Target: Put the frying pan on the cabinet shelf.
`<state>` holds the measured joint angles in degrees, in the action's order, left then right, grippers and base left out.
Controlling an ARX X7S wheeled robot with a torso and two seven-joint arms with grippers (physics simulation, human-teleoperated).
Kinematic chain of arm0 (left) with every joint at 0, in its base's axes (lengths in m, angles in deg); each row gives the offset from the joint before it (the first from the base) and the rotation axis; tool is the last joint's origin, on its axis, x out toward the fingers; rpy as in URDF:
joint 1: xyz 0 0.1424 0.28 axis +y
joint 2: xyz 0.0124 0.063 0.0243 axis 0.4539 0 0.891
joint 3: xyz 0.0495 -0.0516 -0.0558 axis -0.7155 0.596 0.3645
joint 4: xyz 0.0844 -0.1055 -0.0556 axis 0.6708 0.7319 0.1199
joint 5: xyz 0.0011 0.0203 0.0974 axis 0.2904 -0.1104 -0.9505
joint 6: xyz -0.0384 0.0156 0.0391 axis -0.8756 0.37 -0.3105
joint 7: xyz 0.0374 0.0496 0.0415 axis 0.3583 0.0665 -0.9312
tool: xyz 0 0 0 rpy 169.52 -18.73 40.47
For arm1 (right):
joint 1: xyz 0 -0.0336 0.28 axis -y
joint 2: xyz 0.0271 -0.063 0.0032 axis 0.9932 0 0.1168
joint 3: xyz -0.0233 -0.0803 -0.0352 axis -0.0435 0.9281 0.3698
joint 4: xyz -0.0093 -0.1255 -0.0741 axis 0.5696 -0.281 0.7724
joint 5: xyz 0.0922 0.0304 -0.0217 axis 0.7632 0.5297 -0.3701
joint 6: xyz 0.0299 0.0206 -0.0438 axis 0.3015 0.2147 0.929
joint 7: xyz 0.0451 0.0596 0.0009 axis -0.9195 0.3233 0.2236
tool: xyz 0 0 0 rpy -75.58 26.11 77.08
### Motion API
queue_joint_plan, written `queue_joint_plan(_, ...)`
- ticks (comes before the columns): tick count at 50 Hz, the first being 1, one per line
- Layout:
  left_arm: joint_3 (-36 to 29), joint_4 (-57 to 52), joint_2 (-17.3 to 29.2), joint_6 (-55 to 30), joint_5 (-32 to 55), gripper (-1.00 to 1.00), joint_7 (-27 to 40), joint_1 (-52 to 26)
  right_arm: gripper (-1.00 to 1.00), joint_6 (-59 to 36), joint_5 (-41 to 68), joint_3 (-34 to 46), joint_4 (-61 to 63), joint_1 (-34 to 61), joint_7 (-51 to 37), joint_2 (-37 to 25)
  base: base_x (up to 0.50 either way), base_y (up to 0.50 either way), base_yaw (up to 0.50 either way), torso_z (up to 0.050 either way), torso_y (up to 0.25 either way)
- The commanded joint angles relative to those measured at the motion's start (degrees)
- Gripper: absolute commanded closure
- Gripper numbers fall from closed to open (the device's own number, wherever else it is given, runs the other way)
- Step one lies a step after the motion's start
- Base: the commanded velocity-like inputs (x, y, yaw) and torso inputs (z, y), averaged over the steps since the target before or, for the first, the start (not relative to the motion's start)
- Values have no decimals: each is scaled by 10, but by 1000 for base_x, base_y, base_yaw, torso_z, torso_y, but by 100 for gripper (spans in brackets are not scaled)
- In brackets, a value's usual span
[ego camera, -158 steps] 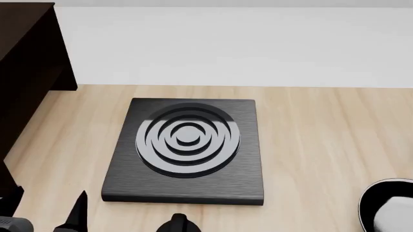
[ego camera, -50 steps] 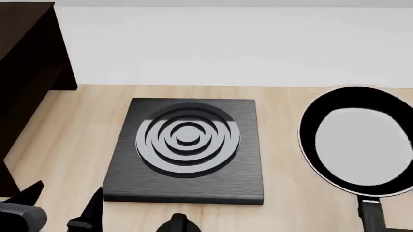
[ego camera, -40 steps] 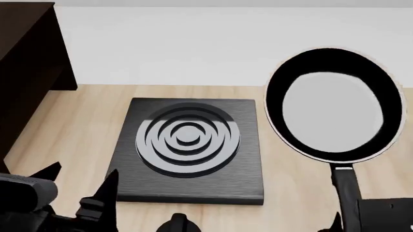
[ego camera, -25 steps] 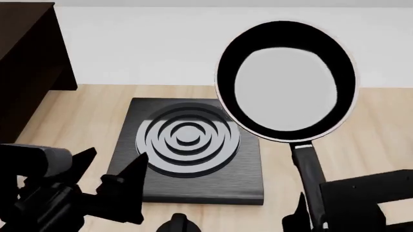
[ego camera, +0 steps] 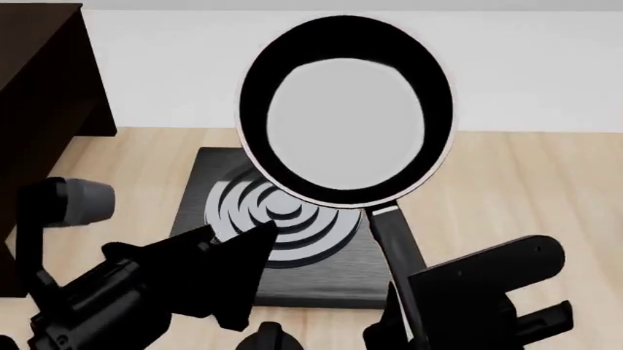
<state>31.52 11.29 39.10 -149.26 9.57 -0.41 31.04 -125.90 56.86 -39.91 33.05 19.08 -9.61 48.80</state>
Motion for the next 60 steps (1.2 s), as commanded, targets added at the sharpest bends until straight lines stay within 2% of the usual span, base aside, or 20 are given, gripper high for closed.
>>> queue_joint_plan(1, -9, 29, -16, 28, 87, -100, 51, -6, 100, -3, -11, 3, 23, 29, 0, 6, 0, 0, 0, 0, 0)
queue_joint_plan(7, -43, 37, -14, 62, 60, -100, 36, -9, 100, -6, -1, 10, 30, 33, -9, 10, 0, 0, 0, 2, 0)
queue_joint_plan(10, -54, 50, -20, 91, 90, -100, 54, -2, 100, -9, 5, 11, 35, 33, -12, 11, 0, 0, 0, 0, 0)
queue_joint_plan(18, -106, 72, -17, 163, 94, -100, 34, -2, 100, -14, 26, 22, 46, 38, -27, 6, 0, 0, 0, 0, 0)
queue_joint_plan(26, -130, 105, -19, 310, 134, -100, 38, 15, 100, 11, 34, 30, 46, 25, -39, -2, 0, 0, 0, 1, 0)
queue_joint_plan(40, -186, 101, -1, 331, 145, -100, 40, 42, 100, 12, 57, 19, 52, 24, -53, -3, 0, 0, 0, 0, 0)
queue_joint_plan(51, -201, 90, 8, 347, 150, -100, 39, 68, 100, 22, 68, 17, 49, 24, -65, -7, 0, 0, 0, 1, 0)
queue_joint_plan(60, -220, 96, 12, 348, 152, -100, 39, 60, 100, 30, 79, 22, 52, 17, -71, -10, 0, 0, 0, 0, 0)
